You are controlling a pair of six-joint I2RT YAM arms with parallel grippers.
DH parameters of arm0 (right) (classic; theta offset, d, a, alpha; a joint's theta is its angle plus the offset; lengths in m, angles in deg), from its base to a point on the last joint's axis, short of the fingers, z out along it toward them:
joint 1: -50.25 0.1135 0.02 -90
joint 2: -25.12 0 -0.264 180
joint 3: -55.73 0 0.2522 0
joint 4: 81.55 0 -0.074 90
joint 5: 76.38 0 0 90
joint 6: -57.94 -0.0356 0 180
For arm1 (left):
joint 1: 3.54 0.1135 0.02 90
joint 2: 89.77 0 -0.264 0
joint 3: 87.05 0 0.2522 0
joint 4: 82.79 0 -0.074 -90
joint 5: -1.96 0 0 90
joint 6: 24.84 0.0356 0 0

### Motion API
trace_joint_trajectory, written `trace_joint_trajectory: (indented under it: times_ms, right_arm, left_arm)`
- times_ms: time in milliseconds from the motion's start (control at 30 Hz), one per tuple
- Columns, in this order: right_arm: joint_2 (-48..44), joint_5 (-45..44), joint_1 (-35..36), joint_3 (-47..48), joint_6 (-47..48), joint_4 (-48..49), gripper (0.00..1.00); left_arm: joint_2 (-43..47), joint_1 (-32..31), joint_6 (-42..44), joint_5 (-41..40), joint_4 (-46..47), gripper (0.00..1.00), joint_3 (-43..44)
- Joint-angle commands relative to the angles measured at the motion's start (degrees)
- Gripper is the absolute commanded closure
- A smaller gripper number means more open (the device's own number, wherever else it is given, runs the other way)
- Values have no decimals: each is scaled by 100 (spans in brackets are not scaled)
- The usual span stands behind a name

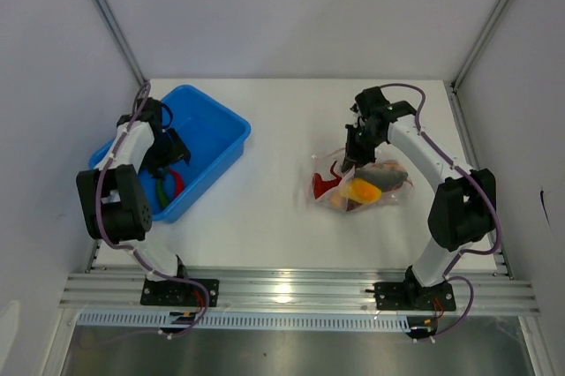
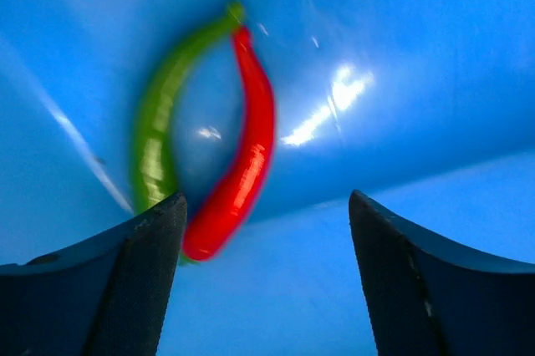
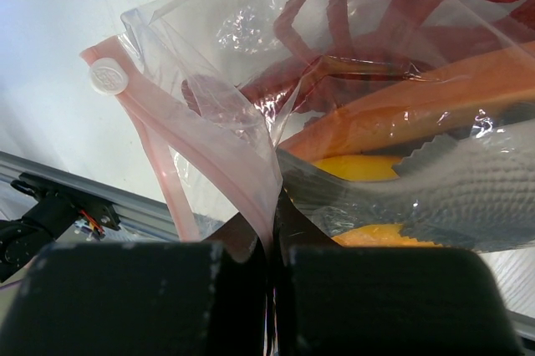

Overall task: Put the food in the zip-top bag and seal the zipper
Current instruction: Pick up the fake vegetable from the bin.

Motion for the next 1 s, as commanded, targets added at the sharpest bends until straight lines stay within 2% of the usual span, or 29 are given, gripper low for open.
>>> trace_joint_trajectory:
  times_ms: [0,33,200,400,600,733,967]
  right_arm:
    - [29,49,14,240,-61,90,100]
    - [20,40,5,240,-53,90,100]
    - [-41,5,5,213,-44,81,100]
    - [-120,-83,-3,204,-9,54,100]
    - [-208,-136,-65,108,35,46,100]
    - [-226,-136,-91,81,70,37,100]
    - [-235,-101,-118,64,70,46,100]
  left_arm:
    - [117,-110,-641,737,139,22,-225]
    - [82,-119,-695,904,174,25,-234]
    - [-278,-128,-1011,1248,297,26,-234]
    - [-586,-128,-1082,897,192,26,-242]
    - [-314,-128,-968,677,446,26,-559]
    - [-445,-136,-942,677,367,25,-541]
    - [195,-136,-802,1055,1008,24,-761]
